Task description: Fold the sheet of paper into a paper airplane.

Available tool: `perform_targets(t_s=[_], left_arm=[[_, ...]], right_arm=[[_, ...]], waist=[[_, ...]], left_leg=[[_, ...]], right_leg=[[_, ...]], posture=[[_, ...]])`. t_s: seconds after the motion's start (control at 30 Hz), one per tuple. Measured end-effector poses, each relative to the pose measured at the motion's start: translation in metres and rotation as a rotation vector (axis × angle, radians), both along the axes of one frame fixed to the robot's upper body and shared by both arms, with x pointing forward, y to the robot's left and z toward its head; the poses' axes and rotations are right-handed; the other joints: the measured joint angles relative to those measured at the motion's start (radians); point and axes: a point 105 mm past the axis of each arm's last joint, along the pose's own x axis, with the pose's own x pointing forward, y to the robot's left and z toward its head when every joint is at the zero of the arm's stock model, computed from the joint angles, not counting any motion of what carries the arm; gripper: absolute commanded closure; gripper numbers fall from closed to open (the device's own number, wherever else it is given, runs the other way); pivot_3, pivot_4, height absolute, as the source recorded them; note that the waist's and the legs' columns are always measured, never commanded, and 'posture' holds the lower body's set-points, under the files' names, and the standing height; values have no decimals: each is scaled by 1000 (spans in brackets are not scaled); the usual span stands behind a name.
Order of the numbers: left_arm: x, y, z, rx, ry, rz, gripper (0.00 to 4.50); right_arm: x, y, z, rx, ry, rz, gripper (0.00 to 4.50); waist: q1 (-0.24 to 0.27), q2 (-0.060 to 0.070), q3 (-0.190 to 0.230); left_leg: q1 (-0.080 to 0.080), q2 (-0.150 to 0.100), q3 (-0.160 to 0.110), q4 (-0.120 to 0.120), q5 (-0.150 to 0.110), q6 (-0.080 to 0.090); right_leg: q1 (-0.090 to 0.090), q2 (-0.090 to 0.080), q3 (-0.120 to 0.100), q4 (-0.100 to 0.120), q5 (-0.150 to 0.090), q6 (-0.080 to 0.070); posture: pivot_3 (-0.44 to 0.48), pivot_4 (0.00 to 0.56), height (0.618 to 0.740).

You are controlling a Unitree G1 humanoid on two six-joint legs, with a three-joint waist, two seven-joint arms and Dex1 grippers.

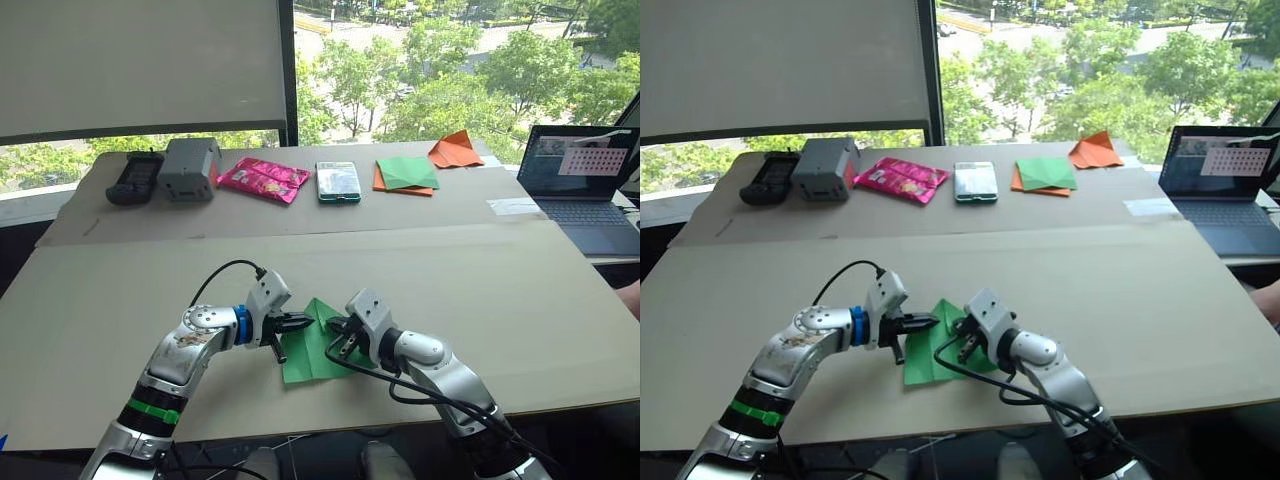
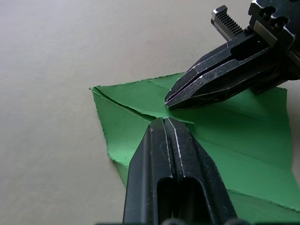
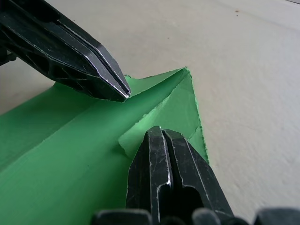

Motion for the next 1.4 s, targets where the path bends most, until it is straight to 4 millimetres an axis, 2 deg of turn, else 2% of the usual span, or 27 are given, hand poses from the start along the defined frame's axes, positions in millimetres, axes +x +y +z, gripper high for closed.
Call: perform_targets(t_s=[0.23,0.43,0.73,0.9,1.03,1.17,1.27,1.37,1.4], left_arm=[[0,-6,-7,-13,25,9,4454],[-3,-4,-9,-10,37,1,4454],[-6,1,-10,2,36,-8,4454],[-6,1,-9,6,34,-8,4454],[-7,3,-10,15,35,-7,4454],[-7,6,-10,25,34,-9,4454],[-7,10,-9,32,34,-14,3684],[-5,21,-4,36,31,9,2554],[-3,24,-1,33,26,21,2327]], right_arm=[[1,7,5,25,-2,9,4500],[22,21,28,44,-71,32,4500],[32,35,15,59,-37,44,4500],[32,34,0,13,-7,40,4500],[33,32,-3,-6,9,26,4500],[35,32,-3,-10,13,24,4500],[35,33,-3,-7,15,22,4500],[35,34,-3,-7,13,19,4500],[35,34,-3,-7,12,16,4500]], waist=[[1,0,0],[-2,0,0],[-3,0,-1],[-3,0,-1],[-4,1,-1],[-5,1,-2],[-5,1,-2],[-6,1,-2],[-6,1,-2]], left_leg=[[-1,0,0,0,0,0],[2,0,0,0,0,0],[2,0,0,0,0,0],[2,0,0,0,0,0],[6,0,0,0,0,0],[7,0,0,0,-5,-7],[7,0,0,0,-5,-8],[7,0,0,0,-5,-7],[7,0,0,0,-5,-7]], right_leg=[[-2,0,0,0,0,0],[0,0,0,0,0,0],[4,0,0,1,0,0],[4,0,0,1,0,0],[4,0,0,0,0,0],[4,0,0,0,0,-1],[4,0,0,0,0,-1],[3,0,0,1,0,-1],[3,0,0,1,0,-1]], posture=[[0,150,732],[0,150,732],[0,150,732],[0,150,732],[0,150,732],[0,150,732],[0,150,732],[0,150,732],[0,150,732]])
